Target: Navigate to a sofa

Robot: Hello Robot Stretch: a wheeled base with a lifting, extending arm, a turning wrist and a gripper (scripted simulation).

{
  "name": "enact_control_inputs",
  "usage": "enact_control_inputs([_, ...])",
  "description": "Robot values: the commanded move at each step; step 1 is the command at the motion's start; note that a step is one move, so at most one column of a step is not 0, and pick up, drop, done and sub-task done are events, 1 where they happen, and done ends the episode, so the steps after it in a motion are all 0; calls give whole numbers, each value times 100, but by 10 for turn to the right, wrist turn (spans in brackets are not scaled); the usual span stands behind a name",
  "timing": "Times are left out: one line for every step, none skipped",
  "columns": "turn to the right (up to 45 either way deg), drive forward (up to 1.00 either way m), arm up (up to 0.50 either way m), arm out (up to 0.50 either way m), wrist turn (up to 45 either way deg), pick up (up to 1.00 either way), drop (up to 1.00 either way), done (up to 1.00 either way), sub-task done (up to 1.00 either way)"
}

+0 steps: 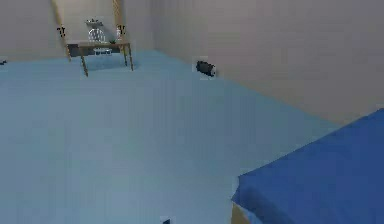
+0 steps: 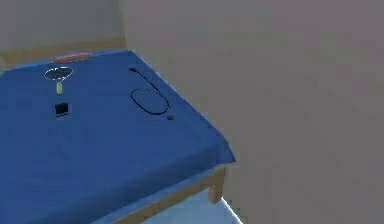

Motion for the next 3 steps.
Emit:
enact_control_inputs([-450,0,0,0,0,0,0,0,0])
enact_control_inputs([-90,0,0,0,0,0,0,0,0])
enact_control_inputs([0,65,0,0,0,0,0,0,0])
